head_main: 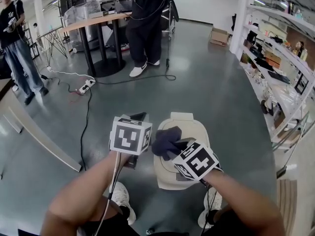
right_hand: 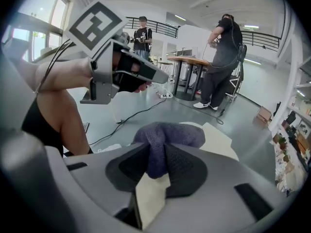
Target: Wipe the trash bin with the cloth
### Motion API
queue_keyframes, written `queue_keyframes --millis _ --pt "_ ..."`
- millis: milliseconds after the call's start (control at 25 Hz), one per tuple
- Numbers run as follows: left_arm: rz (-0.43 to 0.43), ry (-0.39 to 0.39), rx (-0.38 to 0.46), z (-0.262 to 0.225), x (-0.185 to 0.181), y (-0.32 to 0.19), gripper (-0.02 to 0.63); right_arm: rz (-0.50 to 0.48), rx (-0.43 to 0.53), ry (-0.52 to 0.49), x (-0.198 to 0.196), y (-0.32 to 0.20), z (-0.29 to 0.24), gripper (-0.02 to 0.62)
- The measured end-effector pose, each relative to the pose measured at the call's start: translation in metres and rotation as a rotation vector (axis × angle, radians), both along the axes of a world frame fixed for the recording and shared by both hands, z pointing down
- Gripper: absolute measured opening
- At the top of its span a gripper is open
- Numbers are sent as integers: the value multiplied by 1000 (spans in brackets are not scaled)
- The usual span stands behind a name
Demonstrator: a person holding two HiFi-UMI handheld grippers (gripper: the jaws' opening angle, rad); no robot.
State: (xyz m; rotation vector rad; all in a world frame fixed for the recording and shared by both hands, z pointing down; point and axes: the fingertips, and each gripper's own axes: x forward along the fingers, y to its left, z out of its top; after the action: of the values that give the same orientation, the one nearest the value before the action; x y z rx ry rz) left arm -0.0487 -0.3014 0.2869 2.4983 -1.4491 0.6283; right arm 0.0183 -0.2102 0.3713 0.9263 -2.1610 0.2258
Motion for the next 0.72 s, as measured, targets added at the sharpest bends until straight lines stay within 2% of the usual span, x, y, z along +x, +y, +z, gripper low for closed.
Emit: queue_keyframes --millis 520,720 --pt "17 -31 -1 5 9 1 0 50 -25 -9 28 2 3 92" --pt "36 7 -26 1 21 10 0 91 -21 -19 48 5 3 92"
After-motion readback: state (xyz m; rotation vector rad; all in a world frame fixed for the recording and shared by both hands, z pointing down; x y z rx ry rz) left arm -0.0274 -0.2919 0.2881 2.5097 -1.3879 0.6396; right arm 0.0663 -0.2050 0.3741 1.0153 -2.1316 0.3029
